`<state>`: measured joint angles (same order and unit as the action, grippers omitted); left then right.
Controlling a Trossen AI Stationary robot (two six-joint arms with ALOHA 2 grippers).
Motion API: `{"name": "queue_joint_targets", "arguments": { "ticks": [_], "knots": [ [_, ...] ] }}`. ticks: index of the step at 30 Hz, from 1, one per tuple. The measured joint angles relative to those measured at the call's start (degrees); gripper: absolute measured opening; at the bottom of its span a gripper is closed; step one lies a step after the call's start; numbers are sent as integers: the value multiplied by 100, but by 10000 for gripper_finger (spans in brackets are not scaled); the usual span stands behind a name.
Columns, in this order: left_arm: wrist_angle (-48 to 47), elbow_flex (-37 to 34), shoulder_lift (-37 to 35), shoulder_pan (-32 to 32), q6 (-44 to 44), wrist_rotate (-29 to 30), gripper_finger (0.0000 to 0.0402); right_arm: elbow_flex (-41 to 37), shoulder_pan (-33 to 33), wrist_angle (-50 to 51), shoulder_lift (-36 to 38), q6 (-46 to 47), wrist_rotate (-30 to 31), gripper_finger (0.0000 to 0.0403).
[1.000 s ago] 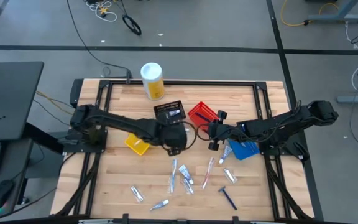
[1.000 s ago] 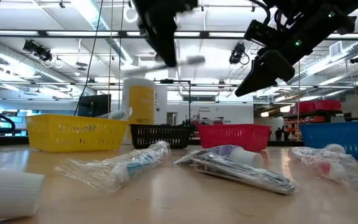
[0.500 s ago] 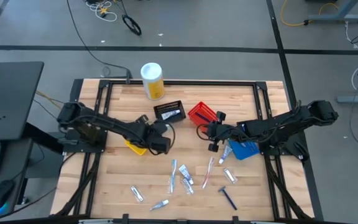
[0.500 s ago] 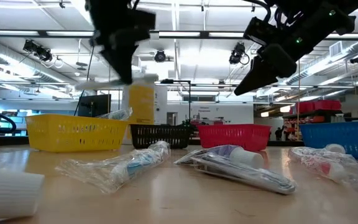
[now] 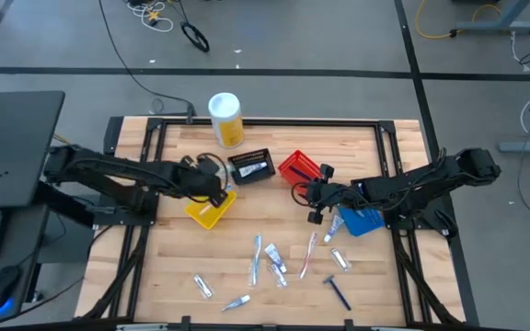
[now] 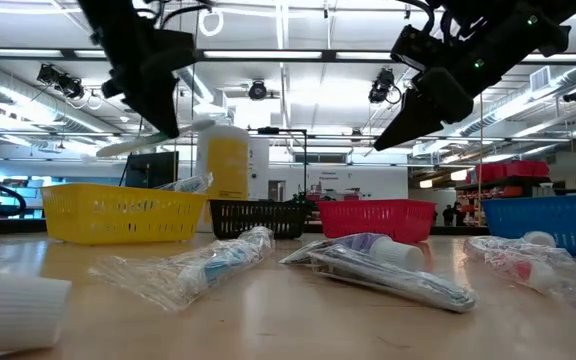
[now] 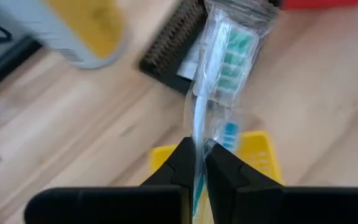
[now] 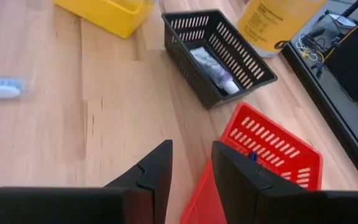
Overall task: Pick & Place Travel size toiletries
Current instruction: Put the green toothbrush into the yellow basket
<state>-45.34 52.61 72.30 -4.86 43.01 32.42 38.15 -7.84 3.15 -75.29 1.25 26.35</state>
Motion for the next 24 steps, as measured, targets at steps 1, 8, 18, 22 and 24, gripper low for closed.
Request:
{"name": "queue_joint_targets", "arguments": {
  "ticks": [1,8,18,22,24],
  "knots": [
    [146,-165,-200,45,85,-2,22,0,0,-10,0,0,4,121],
    [2001,-1300,-585,-73,-103,-577,19,0,4,-127,0,-19,-113,121],
    [2243,-1448,201,-325,124,-472,22,0,4,-80,0,-22,-146,121],
    [2408,-1448,604,-324,139,-837,36,0,4,-80,0,-22,-147,121],
    [2566,-1448,777,-325,142,-913,49,-2,4,-80,0,-22,-150,121]
  ]
}}
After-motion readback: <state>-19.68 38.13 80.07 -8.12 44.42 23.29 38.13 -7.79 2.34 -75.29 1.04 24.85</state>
